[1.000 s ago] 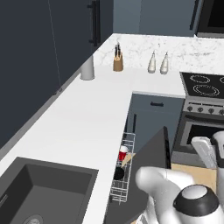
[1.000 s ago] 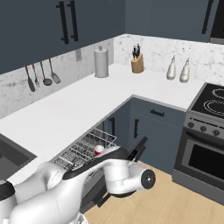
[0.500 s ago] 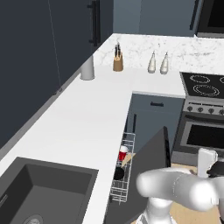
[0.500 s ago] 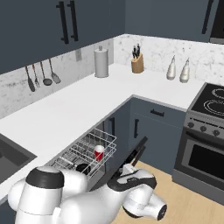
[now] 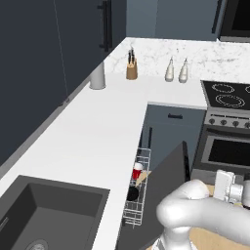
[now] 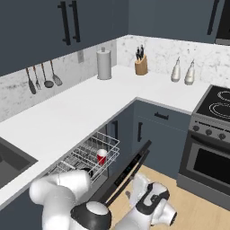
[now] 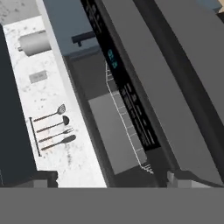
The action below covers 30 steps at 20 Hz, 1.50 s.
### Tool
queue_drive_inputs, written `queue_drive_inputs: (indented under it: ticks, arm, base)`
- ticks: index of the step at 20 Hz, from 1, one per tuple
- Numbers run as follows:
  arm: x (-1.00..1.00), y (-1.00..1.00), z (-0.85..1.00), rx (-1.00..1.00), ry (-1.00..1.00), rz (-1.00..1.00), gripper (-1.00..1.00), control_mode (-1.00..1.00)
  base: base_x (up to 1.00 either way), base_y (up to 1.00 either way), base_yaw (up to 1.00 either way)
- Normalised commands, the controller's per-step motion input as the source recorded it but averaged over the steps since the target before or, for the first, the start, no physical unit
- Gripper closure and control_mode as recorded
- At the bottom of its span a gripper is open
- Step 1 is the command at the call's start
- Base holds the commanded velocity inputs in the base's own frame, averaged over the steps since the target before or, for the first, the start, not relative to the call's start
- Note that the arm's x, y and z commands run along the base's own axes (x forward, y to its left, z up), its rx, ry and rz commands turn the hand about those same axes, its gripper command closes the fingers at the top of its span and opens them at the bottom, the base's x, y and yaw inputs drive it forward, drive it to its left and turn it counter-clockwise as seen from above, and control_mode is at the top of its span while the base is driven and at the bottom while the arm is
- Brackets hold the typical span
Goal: Pick up the cup and bowl from the counter, place them in the dishwasher, and close the dishwasher door.
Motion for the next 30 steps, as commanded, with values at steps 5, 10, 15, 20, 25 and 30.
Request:
queue_drive_inputs:
  ticks: [5,10,15,20,25,30]
  arm:
    - [0.33,-0.29,-0.73,0.32,-0.07,0.11,-1.00,-1.00]
    - [0.51,-0.20,-0.78,0.39,0.00,0.09,-1.00,-1.00]
    - [0.64,-0.14,-0.74,0.31,0.06,0.13,-1.00,-1.00]
    - [0.77,0.02,-0.66,0.14,0.13,0.11,-1.00,-1.00]
    - [0.75,0.32,-0.74,0.00,0.12,0.07,-1.00,-1.00]
    - [0.35,0.94,-0.64,0.06,0.02,0.07,-1.00,-1.00]
  base:
    - [0.00,0.00,0.00]
    - [0.00,0.00,0.00]
    - [0.00,0.00,0.00]
    - [0.00,0.00,0.00]
    - [0.00,0.00,0.00]
    - [0.00,0.00,0.00]
